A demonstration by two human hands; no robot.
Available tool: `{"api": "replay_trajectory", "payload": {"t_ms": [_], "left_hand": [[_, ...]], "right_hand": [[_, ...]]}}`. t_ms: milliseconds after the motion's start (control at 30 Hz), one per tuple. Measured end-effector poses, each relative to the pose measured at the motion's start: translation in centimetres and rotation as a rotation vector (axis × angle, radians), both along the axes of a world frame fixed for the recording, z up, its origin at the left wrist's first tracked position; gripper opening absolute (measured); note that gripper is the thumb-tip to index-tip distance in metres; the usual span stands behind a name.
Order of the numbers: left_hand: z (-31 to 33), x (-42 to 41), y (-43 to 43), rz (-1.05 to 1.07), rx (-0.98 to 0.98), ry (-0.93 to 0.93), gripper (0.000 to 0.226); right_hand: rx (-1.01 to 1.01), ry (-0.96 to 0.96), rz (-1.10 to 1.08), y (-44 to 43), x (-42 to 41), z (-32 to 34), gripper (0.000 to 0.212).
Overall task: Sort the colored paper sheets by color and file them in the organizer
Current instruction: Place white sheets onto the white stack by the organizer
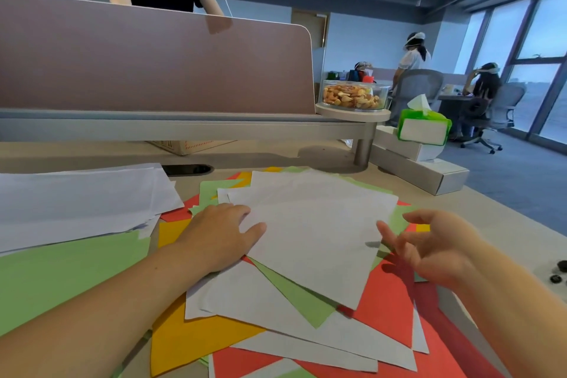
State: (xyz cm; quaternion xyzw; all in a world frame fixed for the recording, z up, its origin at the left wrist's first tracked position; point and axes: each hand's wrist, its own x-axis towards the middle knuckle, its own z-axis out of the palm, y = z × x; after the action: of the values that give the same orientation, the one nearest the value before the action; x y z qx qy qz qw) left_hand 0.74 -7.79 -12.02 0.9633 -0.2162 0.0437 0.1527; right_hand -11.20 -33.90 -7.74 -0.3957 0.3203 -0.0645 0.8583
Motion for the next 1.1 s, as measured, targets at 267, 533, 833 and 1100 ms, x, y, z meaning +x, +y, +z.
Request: {"api": "replay_trajectory", "payload": {"t_ms": [267,533,833,1100], "left_hand": [[0.8,-1.3,-0.8,0.045,-0.189,-0.148,0.046],[1.0,-1.6,-0.6,-0.144,-0.28,0.063,0.041],[2.8,-0.5,-0.1,0.075,-0.831,0.333,0.035],[3.7,-1.2,-0.2,0.023,-1.044,0.757,0.043]], "right_hand": [[-0.072,0.022,0.254,0.0,0.4,-0.7,0.027],[-0.339,0.018,0.329,0.3,0.2,-0.8,0.026],[-0.593,-0.162,0.192,0.4,0.0,-0.5,0.034],[-0.521,-0.085,0.178,0.1,0.2,-0.5,0.019]]}}
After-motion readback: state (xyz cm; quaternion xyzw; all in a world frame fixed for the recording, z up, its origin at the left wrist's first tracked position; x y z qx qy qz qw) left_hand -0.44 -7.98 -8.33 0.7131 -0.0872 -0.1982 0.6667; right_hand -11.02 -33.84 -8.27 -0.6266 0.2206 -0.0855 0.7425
